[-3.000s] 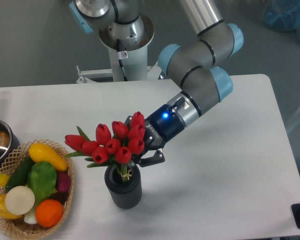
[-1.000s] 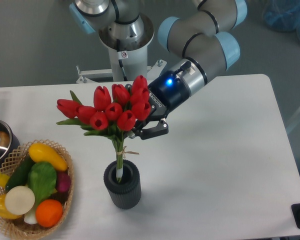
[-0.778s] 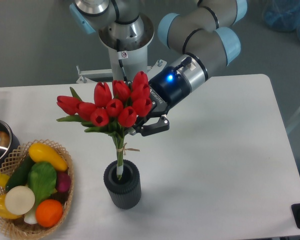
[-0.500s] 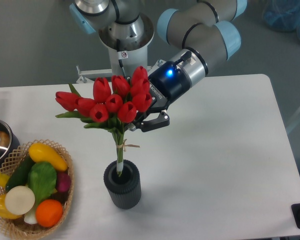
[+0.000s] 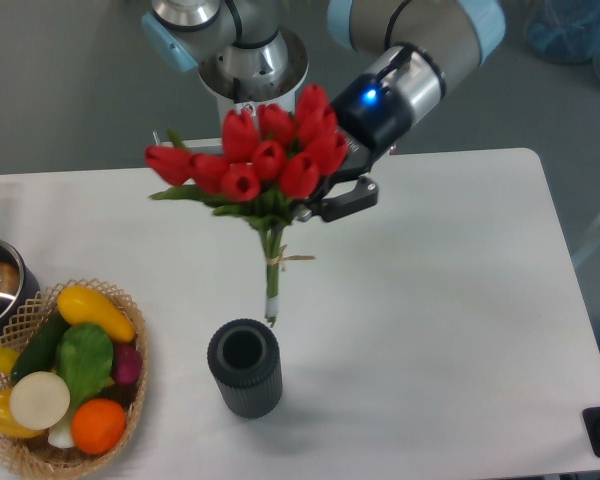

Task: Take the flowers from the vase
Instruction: 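Carry the tulip bunch up and away from the vase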

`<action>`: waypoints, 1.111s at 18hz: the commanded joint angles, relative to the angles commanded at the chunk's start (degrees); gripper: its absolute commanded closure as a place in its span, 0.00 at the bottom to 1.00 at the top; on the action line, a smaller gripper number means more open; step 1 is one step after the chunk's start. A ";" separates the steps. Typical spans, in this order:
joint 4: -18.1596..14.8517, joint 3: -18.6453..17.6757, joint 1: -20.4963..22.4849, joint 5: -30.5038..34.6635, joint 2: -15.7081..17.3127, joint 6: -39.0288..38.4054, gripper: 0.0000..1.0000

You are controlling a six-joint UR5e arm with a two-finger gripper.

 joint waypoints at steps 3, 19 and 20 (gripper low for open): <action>0.00 -0.09 1.94 0.09 -0.17 0.26 0.63; 0.53 0.44 8.45 0.00 -3.78 3.60 0.63; 0.53 0.44 8.36 0.00 -3.78 3.69 0.63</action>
